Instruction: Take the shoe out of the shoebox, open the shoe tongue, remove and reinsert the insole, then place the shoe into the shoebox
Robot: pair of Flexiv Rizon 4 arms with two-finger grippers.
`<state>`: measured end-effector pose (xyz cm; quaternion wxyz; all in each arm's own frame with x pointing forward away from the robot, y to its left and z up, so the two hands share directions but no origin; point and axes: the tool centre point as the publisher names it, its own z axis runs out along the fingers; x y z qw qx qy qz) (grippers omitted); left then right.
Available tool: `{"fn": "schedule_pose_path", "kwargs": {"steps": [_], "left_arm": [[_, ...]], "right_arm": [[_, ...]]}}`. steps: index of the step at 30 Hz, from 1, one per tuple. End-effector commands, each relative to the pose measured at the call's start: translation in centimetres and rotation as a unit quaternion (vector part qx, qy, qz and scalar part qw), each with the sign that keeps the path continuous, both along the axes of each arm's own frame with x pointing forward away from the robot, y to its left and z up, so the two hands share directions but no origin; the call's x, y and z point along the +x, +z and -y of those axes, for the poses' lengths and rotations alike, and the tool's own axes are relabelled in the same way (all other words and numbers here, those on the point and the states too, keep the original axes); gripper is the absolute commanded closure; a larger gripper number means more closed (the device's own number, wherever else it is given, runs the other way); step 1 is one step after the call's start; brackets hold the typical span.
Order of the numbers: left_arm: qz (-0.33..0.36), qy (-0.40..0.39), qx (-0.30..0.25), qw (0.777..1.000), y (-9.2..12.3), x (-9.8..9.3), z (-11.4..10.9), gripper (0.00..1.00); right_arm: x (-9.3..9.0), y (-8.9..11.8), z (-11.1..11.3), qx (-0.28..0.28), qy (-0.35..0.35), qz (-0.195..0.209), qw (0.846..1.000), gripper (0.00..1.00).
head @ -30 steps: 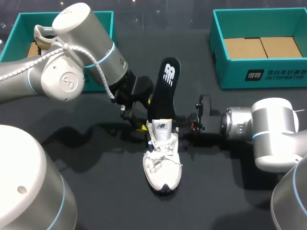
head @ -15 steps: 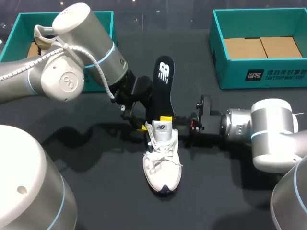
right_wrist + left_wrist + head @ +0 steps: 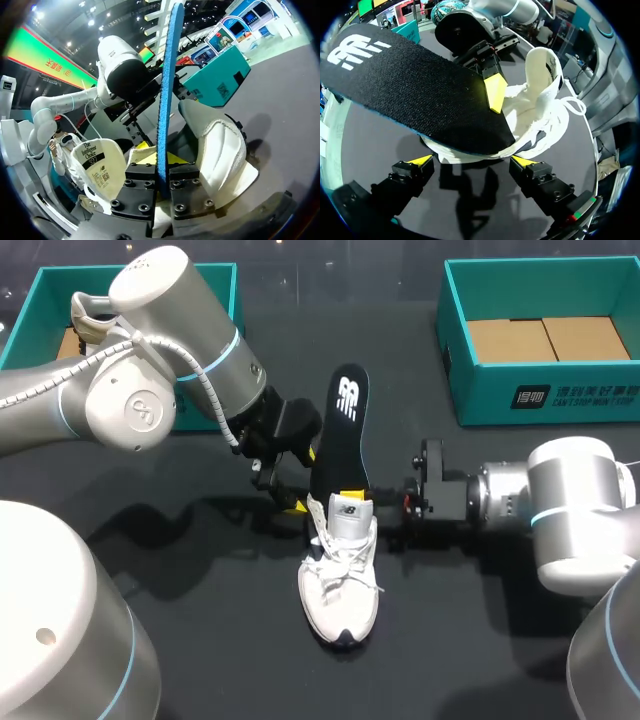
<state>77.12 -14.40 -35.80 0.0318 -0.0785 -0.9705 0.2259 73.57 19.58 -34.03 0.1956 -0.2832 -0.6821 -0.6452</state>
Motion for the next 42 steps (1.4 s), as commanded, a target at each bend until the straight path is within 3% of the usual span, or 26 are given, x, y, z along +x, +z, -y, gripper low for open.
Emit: {"fn": "schedule_pose_path", "kwargs": {"steps": [1, 4, 9, 21, 30, 31, 32, 33, 42], "left_arm": [[0.0, 0.0, 0.0, 1.0, 0.0, 0.0, 0.0, 0.0], [0.0, 0.0, 0.0, 1.0, 0.0, 0.0, 0.0, 0.0], [0.0, 0.0, 0.0, 1.0, 0.0, 0.0, 0.0, 0.0], [0.0, 0.0, 0.0, 1.0, 0.0, 0.0, 0.0, 0.0], [0.0, 0.0, 0.0, 1.0, 0.0, 0.0, 0.0, 0.0], [0.0, 0.0, 0.0, 1.0, 0.0, 0.0, 0.0, 0.0], [0.0, 0.0, 0.0, 1.0, 0.0, 0.0, 0.0, 0.0], [0.0, 0.0, 0.0, 1.0, 0.0, 0.0, 0.0, 0.0], [0.0, 0.0, 0.0, 1.0, 0.0, 0.0, 0.0, 0.0]], "right_arm": [[-0.6, -0.2, 0.0, -0.002, 0.013, 0.002, 1.0, 1.0], [-0.2, 0.2, -0.5, -0.003, 0.023, 0.009, 1.0, 1.0], [0.7, 0.6, -1.1, -0.004, 0.037, 0.017, 0.999, 0.79], [1.6, 0.6, -1.1, 0.006, 0.044, 0.025, 0.999, 0.72], [1.7, 0.7, -0.9, 0.009, 0.036, 0.027, 0.999, 0.81], [1.7, 0.7, -0.9, 0.01, 0.034, 0.028, 0.999, 0.86], [1.7, 0.8, -0.9, 0.012, 0.034, 0.029, 0.999, 0.98], [1.7, 0.8, -0.9, 0.013, 0.033, 0.03, 0.999, 1.0], [1.4, 0.5, -0.9, 0.035, 0.034, 0.039, 0.998, 1.0]]}}
